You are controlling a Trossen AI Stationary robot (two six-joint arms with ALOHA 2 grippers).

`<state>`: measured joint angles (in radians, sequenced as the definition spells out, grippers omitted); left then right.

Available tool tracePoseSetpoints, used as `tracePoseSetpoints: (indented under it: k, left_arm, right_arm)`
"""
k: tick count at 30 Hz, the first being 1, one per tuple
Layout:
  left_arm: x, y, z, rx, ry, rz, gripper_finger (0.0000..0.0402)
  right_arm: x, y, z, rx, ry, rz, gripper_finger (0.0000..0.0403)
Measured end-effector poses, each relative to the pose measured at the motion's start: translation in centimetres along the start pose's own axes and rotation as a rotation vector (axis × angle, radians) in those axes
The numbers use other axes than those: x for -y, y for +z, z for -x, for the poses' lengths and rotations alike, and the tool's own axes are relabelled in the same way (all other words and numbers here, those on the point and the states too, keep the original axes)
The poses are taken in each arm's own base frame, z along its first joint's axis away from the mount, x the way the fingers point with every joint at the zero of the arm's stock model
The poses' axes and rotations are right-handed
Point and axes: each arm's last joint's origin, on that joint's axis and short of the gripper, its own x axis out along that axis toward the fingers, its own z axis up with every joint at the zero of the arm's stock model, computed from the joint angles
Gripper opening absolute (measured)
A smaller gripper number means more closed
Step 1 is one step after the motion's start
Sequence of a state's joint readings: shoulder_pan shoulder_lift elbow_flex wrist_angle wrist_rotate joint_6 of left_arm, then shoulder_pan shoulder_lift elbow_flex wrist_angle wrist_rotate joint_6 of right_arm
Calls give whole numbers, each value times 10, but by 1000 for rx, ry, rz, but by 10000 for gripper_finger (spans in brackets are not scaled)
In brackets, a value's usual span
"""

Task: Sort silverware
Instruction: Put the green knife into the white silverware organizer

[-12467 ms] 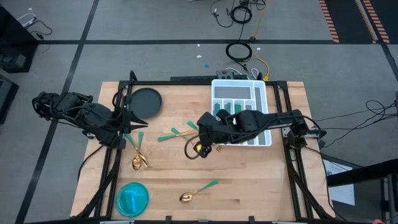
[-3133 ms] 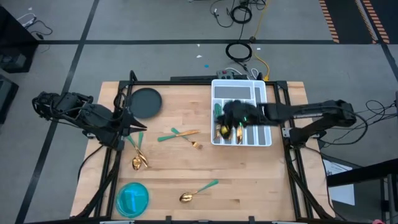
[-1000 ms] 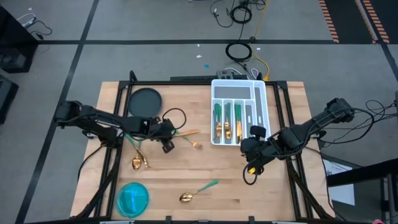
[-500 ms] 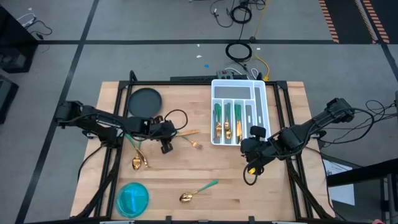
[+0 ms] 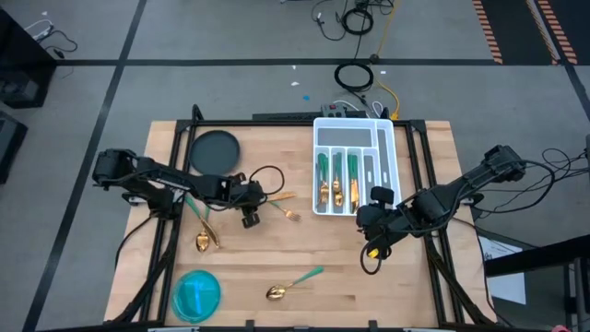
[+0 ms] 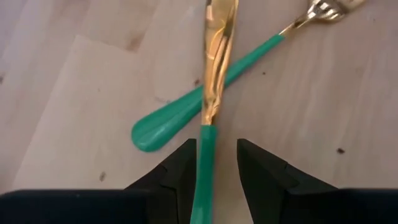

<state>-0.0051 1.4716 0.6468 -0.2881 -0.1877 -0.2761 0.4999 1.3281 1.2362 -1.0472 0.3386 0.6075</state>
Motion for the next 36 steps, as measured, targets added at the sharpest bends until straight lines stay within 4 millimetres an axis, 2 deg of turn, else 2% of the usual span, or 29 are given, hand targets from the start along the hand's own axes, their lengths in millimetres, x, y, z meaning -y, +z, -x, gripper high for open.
tracePoseSetpoints:
  k: [7, 18, 30, 33, 36]
  left_arm:
    - [-11, 3, -3, -2, 19, 15, 124]
    - [-18, 6, -5, -9, -77, 26, 124]
    - [-17, 4, -31, -67, -99, 37, 122]
    - [-17, 3, -32, -84, -99, 37, 100]
    - [-17, 2, -33, -92, -103, 38, 46]
  right_arm:
    - [0, 0, 0, 3, 2, -3, 139]
    - [0, 0, 0, 2, 1, 2, 139]
    - [0, 0, 0, 1, 1, -3, 139]
    - [0, 0, 0, 2, 1, -3, 139]
    - [0, 0, 0, 2, 1, -3, 139]
